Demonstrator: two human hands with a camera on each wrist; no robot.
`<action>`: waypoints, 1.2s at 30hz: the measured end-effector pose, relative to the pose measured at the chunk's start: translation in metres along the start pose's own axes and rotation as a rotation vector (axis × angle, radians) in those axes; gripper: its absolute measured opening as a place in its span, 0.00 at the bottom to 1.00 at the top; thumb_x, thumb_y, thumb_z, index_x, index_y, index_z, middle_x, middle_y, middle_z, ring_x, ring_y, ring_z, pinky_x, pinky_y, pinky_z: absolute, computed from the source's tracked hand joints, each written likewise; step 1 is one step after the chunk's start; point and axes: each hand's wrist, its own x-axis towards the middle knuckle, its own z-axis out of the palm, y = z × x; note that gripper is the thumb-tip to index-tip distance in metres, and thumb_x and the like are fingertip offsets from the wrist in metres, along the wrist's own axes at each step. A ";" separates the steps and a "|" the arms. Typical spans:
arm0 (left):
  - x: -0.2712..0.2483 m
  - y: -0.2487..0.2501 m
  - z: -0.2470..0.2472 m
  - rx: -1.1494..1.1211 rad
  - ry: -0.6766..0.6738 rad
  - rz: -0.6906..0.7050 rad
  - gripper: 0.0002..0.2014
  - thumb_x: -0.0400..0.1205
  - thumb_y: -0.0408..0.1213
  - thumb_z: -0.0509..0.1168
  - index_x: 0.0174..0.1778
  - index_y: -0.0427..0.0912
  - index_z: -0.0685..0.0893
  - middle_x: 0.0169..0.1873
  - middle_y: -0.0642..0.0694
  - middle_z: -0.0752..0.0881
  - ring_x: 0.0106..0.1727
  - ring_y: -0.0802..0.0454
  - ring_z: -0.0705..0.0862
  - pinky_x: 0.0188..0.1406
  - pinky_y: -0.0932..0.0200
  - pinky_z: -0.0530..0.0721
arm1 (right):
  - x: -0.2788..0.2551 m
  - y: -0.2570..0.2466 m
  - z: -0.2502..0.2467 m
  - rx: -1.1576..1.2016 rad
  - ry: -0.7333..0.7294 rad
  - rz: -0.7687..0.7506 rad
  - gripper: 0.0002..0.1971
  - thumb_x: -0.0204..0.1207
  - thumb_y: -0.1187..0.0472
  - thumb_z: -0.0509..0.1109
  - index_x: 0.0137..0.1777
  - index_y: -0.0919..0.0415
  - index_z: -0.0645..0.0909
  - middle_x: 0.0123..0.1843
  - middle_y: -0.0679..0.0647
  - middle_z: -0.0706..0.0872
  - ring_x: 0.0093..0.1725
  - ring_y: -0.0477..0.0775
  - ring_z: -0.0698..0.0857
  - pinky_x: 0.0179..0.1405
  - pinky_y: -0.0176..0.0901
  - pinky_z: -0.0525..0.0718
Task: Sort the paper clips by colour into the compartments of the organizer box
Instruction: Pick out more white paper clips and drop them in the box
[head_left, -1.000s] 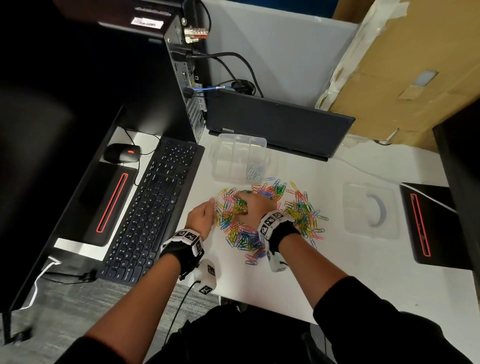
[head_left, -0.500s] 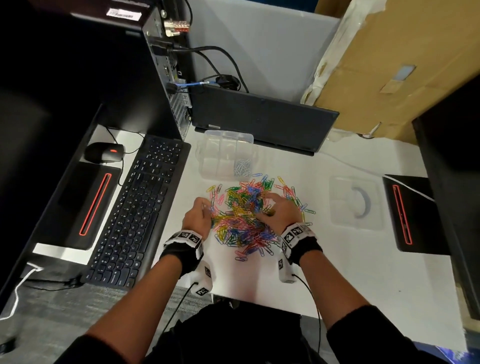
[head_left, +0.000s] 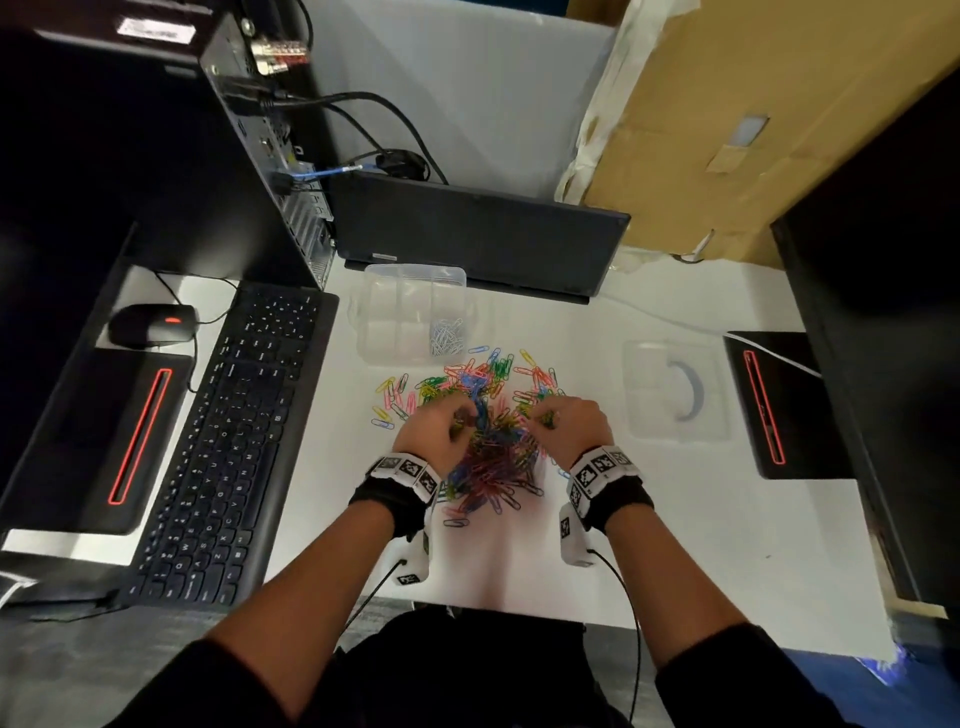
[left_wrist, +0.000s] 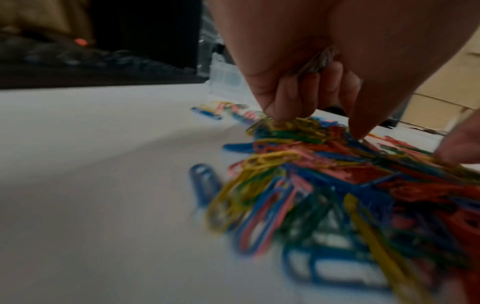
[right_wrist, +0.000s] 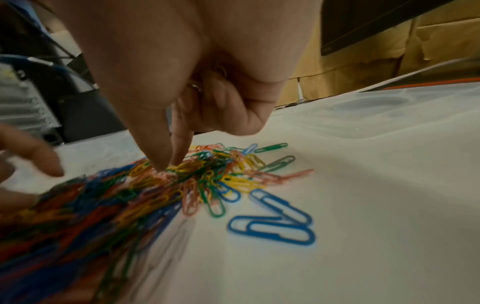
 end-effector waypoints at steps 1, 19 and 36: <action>0.005 0.003 0.002 0.030 -0.020 0.026 0.11 0.77 0.31 0.67 0.53 0.48 0.85 0.46 0.51 0.88 0.46 0.49 0.86 0.46 0.55 0.86 | 0.001 -0.004 0.002 -0.041 -0.003 0.006 0.04 0.74 0.53 0.76 0.47 0.49 0.90 0.56 0.47 0.91 0.55 0.52 0.88 0.53 0.43 0.86; 0.038 0.014 0.019 0.216 -0.184 0.082 0.04 0.80 0.43 0.68 0.46 0.49 0.85 0.41 0.51 0.88 0.43 0.50 0.85 0.42 0.57 0.84 | 0.010 0.022 0.001 0.369 -0.105 0.138 0.12 0.76 0.50 0.76 0.51 0.57 0.92 0.46 0.51 0.91 0.39 0.43 0.84 0.41 0.33 0.78; 0.028 -0.009 -0.016 0.149 -0.034 -0.053 0.04 0.75 0.34 0.70 0.41 0.49 0.86 0.32 0.55 0.85 0.35 0.53 0.83 0.38 0.59 0.83 | 0.002 0.014 0.001 0.152 0.074 0.195 0.03 0.74 0.53 0.75 0.39 0.47 0.85 0.40 0.45 0.89 0.44 0.50 0.88 0.47 0.45 0.88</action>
